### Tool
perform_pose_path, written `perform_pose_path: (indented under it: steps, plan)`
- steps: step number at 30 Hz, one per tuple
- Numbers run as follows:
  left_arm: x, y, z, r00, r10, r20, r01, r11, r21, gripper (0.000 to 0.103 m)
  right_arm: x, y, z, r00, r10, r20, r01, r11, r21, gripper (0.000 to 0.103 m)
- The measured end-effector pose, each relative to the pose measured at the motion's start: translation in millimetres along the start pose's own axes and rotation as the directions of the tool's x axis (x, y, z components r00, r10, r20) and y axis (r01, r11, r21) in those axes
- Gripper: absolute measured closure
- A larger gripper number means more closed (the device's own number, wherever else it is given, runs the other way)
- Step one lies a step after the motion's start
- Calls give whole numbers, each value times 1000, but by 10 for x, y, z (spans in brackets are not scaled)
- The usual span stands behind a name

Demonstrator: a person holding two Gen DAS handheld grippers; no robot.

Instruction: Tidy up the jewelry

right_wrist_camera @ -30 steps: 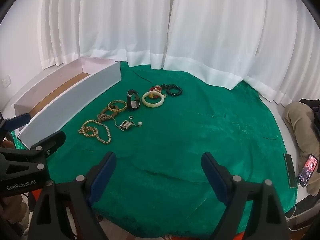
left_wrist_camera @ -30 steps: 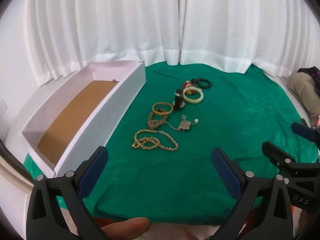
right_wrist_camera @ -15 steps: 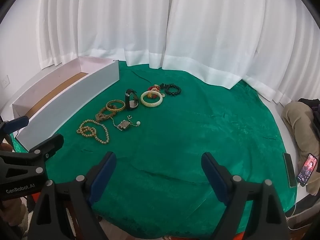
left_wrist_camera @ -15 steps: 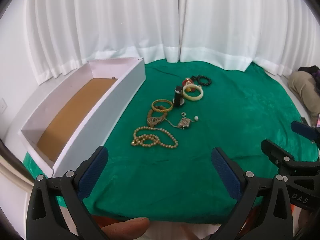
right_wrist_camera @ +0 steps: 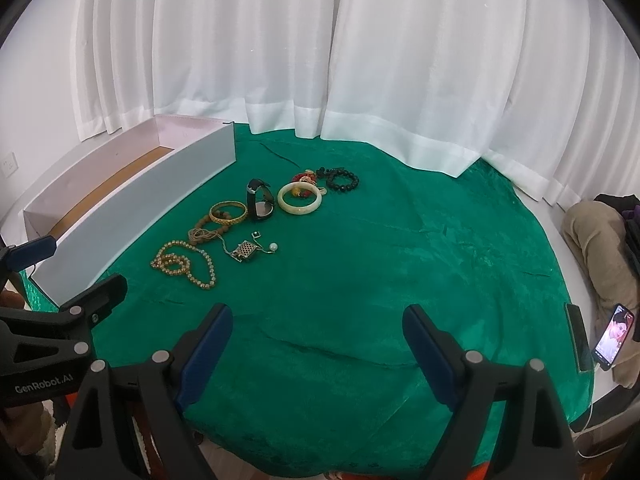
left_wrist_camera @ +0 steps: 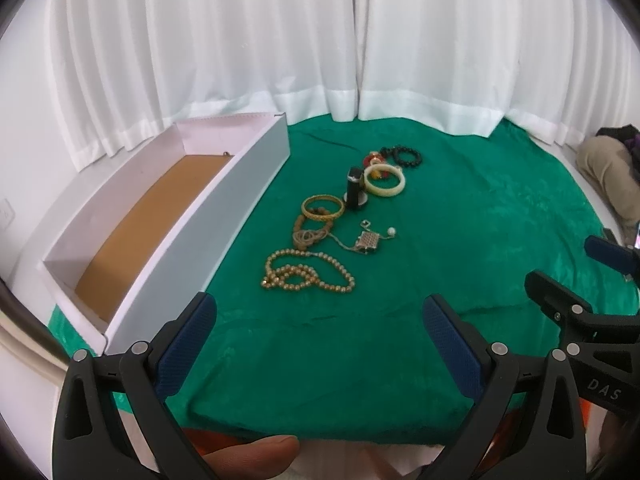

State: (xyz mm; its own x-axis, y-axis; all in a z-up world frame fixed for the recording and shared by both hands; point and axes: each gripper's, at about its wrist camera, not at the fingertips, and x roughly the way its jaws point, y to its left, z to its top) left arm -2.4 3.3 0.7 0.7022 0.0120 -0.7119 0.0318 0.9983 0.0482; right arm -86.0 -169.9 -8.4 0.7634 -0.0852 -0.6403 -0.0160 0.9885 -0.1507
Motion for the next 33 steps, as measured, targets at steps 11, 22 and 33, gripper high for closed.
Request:
perform_pose_path:
  steps: [11, 22, 33]
  plan:
    - [28, -92, -8, 1000, 5, -13, -5, 1000, 9, 0, 21, -48, 15, 1000, -12, -10, 12, 1000, 8, 14]
    - [63, -122, -26, 1000, 12, -23, -12, 1000, 9, 0, 42, -68, 16, 1000, -21, -18, 21, 1000, 13, 14]
    - [86, -108, -21, 999, 13, -33, -12, 1000, 8, 0, 70, -60, 18, 999, -29, -23, 29, 1000, 10, 14]
